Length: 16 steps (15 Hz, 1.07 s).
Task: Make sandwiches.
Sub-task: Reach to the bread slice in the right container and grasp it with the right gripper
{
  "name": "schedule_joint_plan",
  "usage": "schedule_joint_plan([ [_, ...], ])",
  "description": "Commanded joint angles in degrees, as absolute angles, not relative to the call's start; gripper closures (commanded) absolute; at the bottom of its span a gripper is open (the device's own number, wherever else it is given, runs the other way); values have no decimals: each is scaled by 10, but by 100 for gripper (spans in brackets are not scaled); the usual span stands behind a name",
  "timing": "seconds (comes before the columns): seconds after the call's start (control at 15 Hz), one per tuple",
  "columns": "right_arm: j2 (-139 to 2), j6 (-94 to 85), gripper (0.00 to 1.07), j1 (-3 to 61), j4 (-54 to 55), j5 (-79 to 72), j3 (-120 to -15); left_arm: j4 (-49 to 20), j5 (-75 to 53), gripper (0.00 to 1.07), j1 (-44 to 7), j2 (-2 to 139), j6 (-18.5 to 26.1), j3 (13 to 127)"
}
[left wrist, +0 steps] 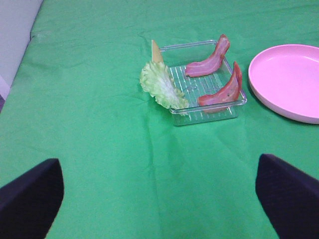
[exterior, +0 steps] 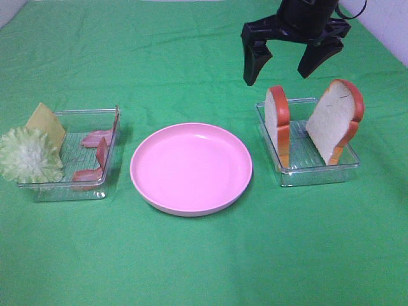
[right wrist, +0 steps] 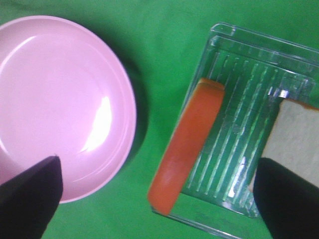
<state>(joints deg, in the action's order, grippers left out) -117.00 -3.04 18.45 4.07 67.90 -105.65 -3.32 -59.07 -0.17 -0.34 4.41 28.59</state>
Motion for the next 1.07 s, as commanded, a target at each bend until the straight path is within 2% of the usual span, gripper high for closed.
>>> schedule_joint_plan([
  [0.07, -1196, -7, 16, 184, -10, 685, -1065, -38, -592, 4, -3, -15, 44, 285],
  [0.27, -1215, -6, 21, 184, -6, 658, -1065, -38, -592, 4, -3, -15, 44, 285],
  [0.6, -1251, -6, 36, 184, 0, 662, -1065, -38, -592, 4, -3, -15, 44, 285],
  [0.67, -1255, -6, 43, 184, 0, 668, -1065, -38, -592, 4, -3, -15, 44, 285],
  [0.73, -1255, -6, 55, 184, 0, 669, -1065, -38, -592, 4, -3, -15, 44, 285],
  [1.0, -1254, -6, 107, 184, 15, 687, -1071, -38, -592, 4, -3, -15, 44, 285],
  [1.07, -1254, -6, 107, 184, 17, 696, -1082, -38, -592, 4, -3, -14, 44, 285],
])
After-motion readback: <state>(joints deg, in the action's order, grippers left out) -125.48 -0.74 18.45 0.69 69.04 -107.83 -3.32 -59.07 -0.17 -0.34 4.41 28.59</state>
